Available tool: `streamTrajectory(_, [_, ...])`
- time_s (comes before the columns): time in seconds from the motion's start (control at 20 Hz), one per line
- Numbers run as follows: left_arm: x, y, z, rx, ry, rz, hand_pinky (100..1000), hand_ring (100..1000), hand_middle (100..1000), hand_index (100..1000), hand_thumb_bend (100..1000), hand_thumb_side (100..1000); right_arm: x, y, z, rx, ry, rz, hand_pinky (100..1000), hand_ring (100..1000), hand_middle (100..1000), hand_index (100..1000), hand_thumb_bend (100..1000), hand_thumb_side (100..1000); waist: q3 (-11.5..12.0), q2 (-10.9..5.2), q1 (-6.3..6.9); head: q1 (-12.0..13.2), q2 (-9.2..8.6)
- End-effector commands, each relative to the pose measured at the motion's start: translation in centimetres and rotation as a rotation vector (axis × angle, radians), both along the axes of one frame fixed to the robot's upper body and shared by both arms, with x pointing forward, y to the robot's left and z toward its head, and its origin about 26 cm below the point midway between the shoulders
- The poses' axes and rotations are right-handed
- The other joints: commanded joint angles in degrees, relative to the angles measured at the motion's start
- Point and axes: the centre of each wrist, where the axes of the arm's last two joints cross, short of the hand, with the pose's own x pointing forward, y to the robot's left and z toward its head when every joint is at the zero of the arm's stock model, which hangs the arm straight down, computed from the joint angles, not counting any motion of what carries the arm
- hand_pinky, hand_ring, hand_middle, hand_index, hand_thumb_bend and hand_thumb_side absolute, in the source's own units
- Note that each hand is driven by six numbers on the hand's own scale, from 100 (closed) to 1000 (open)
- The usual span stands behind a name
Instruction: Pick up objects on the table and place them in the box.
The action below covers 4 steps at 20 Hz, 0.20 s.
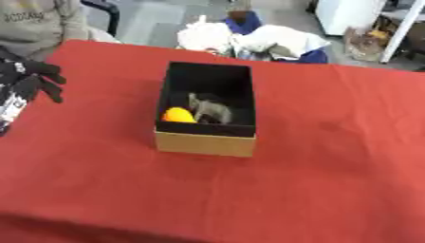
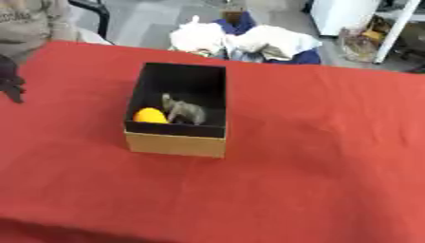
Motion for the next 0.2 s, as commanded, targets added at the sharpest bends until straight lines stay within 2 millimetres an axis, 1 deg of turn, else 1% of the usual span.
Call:
streamTrajectory(0.05, [-0.14,0.16,0.64,0.018,-0.021,-0.002,682,512,616,788,154,828,-0.41,-0.20,1.53,0.013,-0.037,-0.012,772,643,647,771,100,617,-0.16,-0.45,0.31,-1.01,0.34])
streamTrajectory(0.2, [-0.17,0.23,0.40,0.009,-0.017,0.003,680,508,613,787,159,823,-0.68,0.01,1.32,0.032,-0.029,-0.017,772,642,644,770,100,618,-0.14,-0.47,0.33,-1.17,0.74])
